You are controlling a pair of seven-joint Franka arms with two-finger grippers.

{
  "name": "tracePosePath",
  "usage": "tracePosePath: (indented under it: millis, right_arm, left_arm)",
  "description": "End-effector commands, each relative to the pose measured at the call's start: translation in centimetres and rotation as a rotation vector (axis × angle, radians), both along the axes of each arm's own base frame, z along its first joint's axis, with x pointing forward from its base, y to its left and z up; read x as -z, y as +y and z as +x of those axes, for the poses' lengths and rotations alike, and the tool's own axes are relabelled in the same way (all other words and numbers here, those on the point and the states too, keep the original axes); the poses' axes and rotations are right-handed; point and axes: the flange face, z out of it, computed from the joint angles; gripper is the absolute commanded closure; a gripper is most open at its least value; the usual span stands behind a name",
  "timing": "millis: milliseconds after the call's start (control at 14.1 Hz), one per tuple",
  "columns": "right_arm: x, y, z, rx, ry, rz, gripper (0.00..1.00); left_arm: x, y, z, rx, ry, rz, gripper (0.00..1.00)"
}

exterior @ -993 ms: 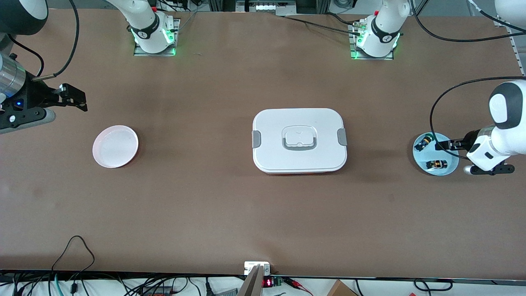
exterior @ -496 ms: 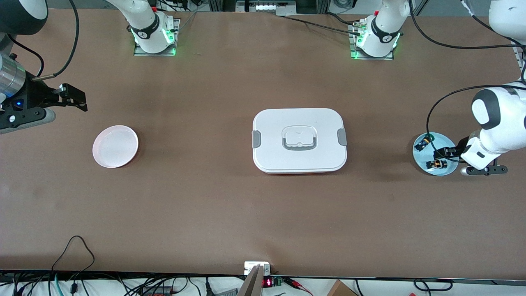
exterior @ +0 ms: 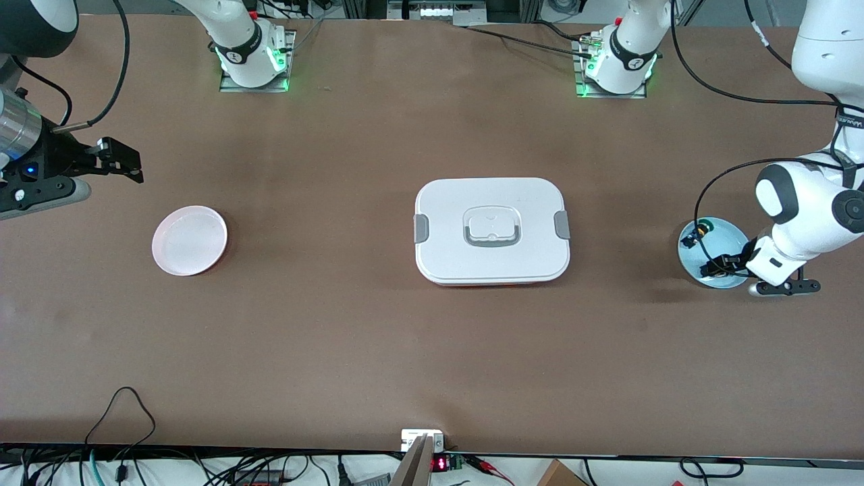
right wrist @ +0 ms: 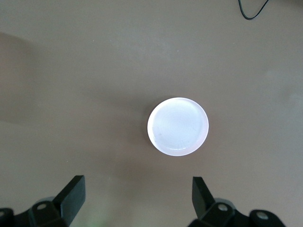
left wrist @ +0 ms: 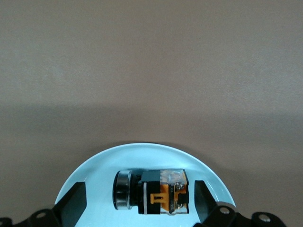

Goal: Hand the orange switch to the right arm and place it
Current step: 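Lower the left gripper over the blue dish onto the orange switch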

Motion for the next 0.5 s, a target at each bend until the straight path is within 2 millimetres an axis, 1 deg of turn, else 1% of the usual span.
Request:
tracePosePath:
  millis: [0, 71, 426]
  right_arm:
    - [-0.4, -0.2, -0.1, 0.02, -0.007, 0.013, 0.0]
    - [-0.4, -0.2, -0.1, 0.02, -0.007, 0.013, 0.0]
    - [-0.4, -0.2, -0.1, 0.02, -0.007, 0.013, 0.0]
  left_arm:
    - [0.1, 0.2, 0.0, 0.021, -0.006, -0.005, 0.01]
    - [0.3, 0.2, -0.1, 0.021, -0.002, -0.006, 0.02]
    - [1.3, -0.1, -0.7, 0.022, 0.02, -0.014, 0.04]
